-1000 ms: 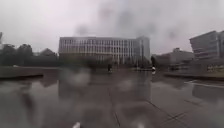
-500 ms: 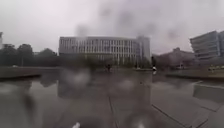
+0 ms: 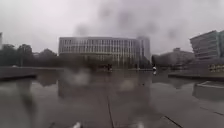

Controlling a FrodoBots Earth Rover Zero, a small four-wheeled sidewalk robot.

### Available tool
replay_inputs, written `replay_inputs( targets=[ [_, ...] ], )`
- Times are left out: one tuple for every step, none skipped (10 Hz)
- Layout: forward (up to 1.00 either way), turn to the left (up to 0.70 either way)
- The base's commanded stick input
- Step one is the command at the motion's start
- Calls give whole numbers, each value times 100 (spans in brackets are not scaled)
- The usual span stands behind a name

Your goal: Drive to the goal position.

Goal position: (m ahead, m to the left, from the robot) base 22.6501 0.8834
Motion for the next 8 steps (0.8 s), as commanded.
replay_inputs(
  targets=[
    [70,1],
    [70,1],
    [70,1],
    [70,1],
    [70,1],
    [70,1],
    [70,1],
    [70,1]
  ],
)
